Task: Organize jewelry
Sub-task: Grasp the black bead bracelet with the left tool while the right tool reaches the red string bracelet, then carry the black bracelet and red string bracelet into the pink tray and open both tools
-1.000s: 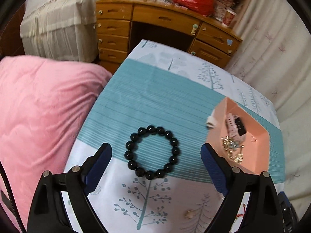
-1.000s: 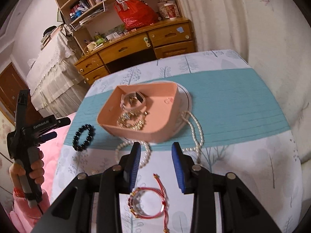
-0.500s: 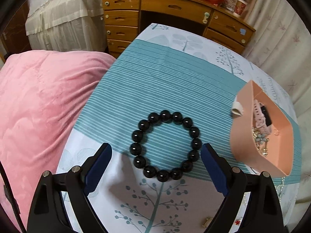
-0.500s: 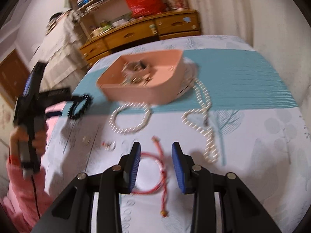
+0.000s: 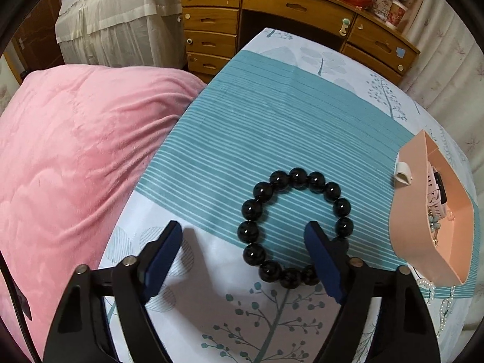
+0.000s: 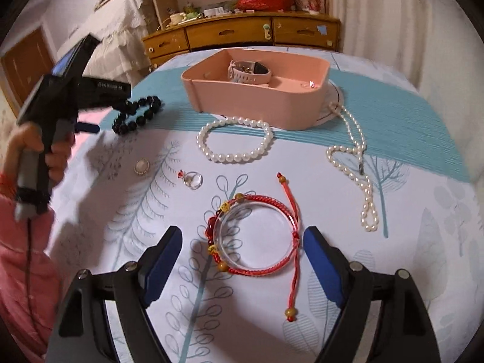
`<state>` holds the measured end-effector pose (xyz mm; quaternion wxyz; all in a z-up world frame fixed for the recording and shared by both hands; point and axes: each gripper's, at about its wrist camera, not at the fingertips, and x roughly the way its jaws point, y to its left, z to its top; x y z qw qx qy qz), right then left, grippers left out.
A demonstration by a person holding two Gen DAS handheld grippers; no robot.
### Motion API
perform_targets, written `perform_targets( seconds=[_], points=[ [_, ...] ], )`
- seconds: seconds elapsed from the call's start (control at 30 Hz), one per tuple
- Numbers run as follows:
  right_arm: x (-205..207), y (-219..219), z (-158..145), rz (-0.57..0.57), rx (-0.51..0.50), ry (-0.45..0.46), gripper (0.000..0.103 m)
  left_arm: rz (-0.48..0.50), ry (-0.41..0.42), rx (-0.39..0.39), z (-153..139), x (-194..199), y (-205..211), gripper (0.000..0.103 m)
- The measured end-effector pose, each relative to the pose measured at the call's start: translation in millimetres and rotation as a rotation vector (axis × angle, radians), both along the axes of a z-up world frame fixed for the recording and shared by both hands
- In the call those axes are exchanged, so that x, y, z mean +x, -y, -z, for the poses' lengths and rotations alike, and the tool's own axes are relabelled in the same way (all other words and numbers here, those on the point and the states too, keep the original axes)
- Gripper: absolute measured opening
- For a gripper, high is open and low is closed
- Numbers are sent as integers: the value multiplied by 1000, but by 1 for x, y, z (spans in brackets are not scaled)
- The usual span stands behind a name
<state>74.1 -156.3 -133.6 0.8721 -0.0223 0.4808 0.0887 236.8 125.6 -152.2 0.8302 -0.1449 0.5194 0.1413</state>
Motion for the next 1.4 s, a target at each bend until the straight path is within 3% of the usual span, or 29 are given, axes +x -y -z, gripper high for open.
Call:
perform_targets(
  seconds=[0.1,0.27,0.33,0.4,0.7,0.87,1.0,1.4],
  points=[
    [-4,-11,4,-16,-99,36,83,-4,1,11,1,-1,-1,60],
    [-6,-10,6,-16,-81,45,82,6,8,48,0,-2,2,31],
    [-8,-9,5,-21,-79,61,64,15,17,37,-1,-3,3,25],
    [-8,-10,4,-27,-87,63,64,23,29,10,-1,-3,2,14],
    [-5,-10,2,-46,-80,38,65,34,48,-55,-4,-6,-2,13],
    [-2,-6,-3,-45,-54,8,65,67,127,-104,-27,-14,-1,13],
    [1,-1,-14,-35,-51,35,65,91,164,-112,-43,-20,4,13],
    [22,18,-60,-12,-5,131,65,197,312,-39,-116,-34,30,13]
  ],
)
